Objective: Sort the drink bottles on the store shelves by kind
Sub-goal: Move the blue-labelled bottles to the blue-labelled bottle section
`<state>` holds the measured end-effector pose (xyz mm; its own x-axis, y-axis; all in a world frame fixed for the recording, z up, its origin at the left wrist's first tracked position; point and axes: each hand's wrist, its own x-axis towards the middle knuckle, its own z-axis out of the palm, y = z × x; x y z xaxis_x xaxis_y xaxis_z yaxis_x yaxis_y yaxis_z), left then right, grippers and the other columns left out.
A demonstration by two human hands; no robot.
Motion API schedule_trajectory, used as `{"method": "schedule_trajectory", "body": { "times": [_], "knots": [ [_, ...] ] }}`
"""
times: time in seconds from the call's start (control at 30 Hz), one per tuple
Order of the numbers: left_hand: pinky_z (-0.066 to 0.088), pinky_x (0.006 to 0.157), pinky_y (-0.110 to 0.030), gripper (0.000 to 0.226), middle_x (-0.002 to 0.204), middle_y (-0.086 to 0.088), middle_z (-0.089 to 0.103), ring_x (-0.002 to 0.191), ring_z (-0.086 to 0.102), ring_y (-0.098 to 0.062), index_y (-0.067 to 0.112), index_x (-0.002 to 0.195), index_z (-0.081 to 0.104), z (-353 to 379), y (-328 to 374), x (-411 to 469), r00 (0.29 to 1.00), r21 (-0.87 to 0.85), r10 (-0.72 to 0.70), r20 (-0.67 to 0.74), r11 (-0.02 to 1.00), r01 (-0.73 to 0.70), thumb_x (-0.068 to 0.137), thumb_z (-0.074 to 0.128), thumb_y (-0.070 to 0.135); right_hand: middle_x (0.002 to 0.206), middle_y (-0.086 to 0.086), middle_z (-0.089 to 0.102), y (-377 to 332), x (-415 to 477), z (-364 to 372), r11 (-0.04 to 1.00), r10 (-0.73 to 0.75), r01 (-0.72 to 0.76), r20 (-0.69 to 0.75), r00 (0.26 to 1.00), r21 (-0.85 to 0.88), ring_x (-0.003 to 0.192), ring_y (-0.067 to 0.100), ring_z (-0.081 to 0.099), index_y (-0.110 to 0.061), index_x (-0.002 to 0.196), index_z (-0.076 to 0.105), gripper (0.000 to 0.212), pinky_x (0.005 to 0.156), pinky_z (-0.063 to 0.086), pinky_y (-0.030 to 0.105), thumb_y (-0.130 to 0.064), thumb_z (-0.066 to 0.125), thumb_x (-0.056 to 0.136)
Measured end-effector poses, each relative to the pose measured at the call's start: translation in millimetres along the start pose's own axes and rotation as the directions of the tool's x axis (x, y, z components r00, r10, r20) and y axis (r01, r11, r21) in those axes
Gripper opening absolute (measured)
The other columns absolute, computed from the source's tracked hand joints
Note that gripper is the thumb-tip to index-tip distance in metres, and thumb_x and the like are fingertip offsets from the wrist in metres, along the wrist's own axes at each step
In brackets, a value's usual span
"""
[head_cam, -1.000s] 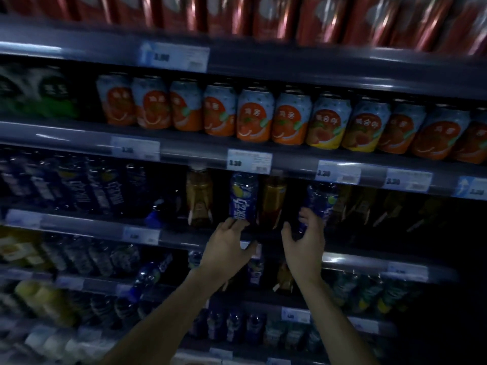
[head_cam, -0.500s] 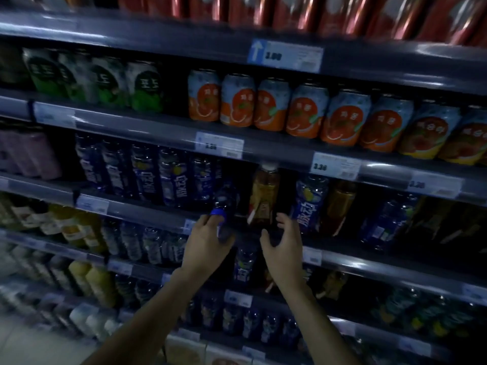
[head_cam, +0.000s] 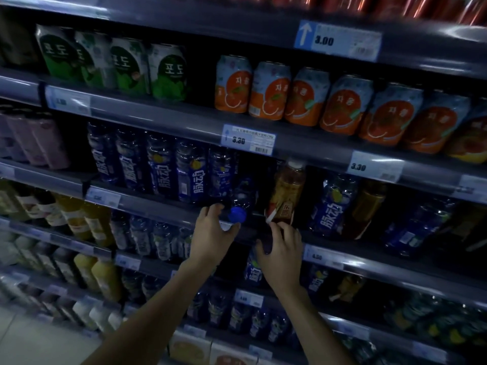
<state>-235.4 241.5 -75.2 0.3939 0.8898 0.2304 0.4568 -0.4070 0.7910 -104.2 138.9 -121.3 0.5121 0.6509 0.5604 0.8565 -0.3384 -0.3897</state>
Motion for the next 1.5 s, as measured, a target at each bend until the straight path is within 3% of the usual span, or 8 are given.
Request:
{"method": "schedule_trajectory", "body": {
  "times": [0.2, 0.37, 0.5, 0.77, 0.97, 1.13, 1.33, 1.5],
  "knots": [
    [0.037, 0.078, -0.022, 0.061, 0.119, -0.004, 0.048, 0.091, 0.046, -0.011, 0.013, 0.127, 0.049, 11.2, 14.1, 7.2, 1.0, -0.057, 0.0, -0.031, 0.998, -0.001, 0.078, 0.073, 0.039, 0.124, 0.015, 0.054, 4.9, -1.4, -3.2, 0.995, -0.051, 0.061, 0.115, 0.992, -0.083, 0.115, 0.038, 0.049, -0.004, 0.126, 0.058, 0.06, 0.093, 0.046, 0.049, -0.027, 0.077, 0.074],
    [0.037, 0.078, -0.024, 0.061, 0.121, -0.004, 0.045, 0.096, 0.046, -0.015, 0.015, 0.124, 0.048, 20.2, 21.4, 8.3, 0.996, -0.092, -0.07, -0.055, 0.994, 0.065, 0.075, 0.076, 0.039, 0.125, 0.015, 0.053, 4.4, 0.3, -4.4, 0.988, -0.065, 0.08, 0.118, 0.991, -0.134, 0.115, 0.037, 0.047, -0.006, 0.129, 0.055, 0.06, 0.095, 0.045, 0.049, -0.039, 0.069, 0.081],
    [0.037, 0.077, -0.026, 0.049, 0.115, -0.001, 0.045, 0.101, 0.049, -0.021, 0.015, 0.116, 0.05, 25.6, 22.3, 9.7, 0.991, -0.145, -0.113, -0.076, 0.984, 0.101, 0.077, 0.075, 0.032, 0.125, 0.013, 0.052, 8.4, -0.4, -4.1, 0.983, -0.075, 0.093, 0.118, 0.99, -0.157, 0.115, 0.036, 0.047, -0.009, 0.13, 0.053, 0.063, 0.095, 0.045, 0.047, -0.049, 0.066, 0.082],
    [0.033, 0.061, -0.016, 0.04, 0.104, 0.005, 0.045, 0.08, 0.044, -0.007, 0.019, 0.107, 0.054, 23.4, 19.8, 13.1, 0.977, -0.226, -0.182, -0.108, 0.962, 0.154, 0.073, 0.076, 0.024, 0.125, 0.011, 0.051, 9.8, -0.5, -6.4, 0.985, -0.078, 0.099, 0.146, 0.986, -0.142, 0.115, 0.034, 0.046, -0.012, 0.133, 0.051, 0.065, 0.095, 0.044, 0.046, -0.055, 0.056, 0.084],
    [0.038, 0.07, -0.024, 0.037, 0.101, 0.005, 0.046, 0.088, 0.053, -0.016, 0.026, 0.098, 0.053, 7.7, 17.4, 10.4, 0.987, -0.222, -0.108, -0.12, 0.972, 0.079, 0.07, 0.077, 0.02, 0.129, 0.012, 0.048, 17.2, -3.5, -12.6, 0.993, -0.084, 0.095, 0.154, 0.984, -0.07, 0.118, 0.034, 0.045, -0.009, 0.133, 0.051, 0.068, 0.093, 0.045, 0.046, -0.061, 0.043, 0.09],
    [0.035, 0.062, -0.01, 0.036, 0.105, 0.007, 0.048, 0.088, 0.055, -0.012, 0.029, 0.097, 0.053, -3.6, 22.9, 10.1, 0.989, -0.26, -0.063, -0.131, 0.965, 0.027, 0.07, 0.076, 0.021, 0.127, 0.013, 0.049, 33.0, -2.8, -18.3, 0.991, -0.05, 0.063, 0.111, 0.993, -0.121, 0.118, 0.032, 0.044, -0.006, 0.13, 0.053, 0.071, 0.096, 0.044, 0.048, -0.064, 0.04, 0.09],
    [0.048, 0.072, -0.025, 0.037, 0.105, 0.006, 0.05, 0.087, 0.056, -0.011, 0.033, 0.099, 0.055, -17.2, 35.9, 15.2, 0.979, -0.268, 0.025, -0.205, 0.96, -0.08, 0.071, 0.075, 0.022, 0.126, 0.015, 0.051, 45.9, -8.4, -26.5, 0.988, -0.039, 0.055, 0.11, 0.993, -0.144, 0.117, 0.035, 0.046, -0.004, 0.129, 0.055, 0.073, 0.097, 0.044, 0.049, -0.063, 0.036, 0.09],
    [0.051, 0.072, -0.02, 0.036, 0.104, 0.008, 0.053, 0.085, 0.061, -0.01, 0.036, 0.102, 0.057, -22.9, 47.7, 19.6, 0.963, -0.291, 0.063, -0.263, 0.946, -0.141, 0.072, 0.075, 0.026, 0.118, 0.015, 0.054, 41.5, -7.1, -31.3, 0.996, -0.041, 0.047, 0.089, 0.995, -0.071, 0.11, 0.032, 0.048, -0.004, 0.124, 0.058, 0.066, 0.093, 0.046, 0.044, -0.057, 0.037, 0.092]
  ]
}}
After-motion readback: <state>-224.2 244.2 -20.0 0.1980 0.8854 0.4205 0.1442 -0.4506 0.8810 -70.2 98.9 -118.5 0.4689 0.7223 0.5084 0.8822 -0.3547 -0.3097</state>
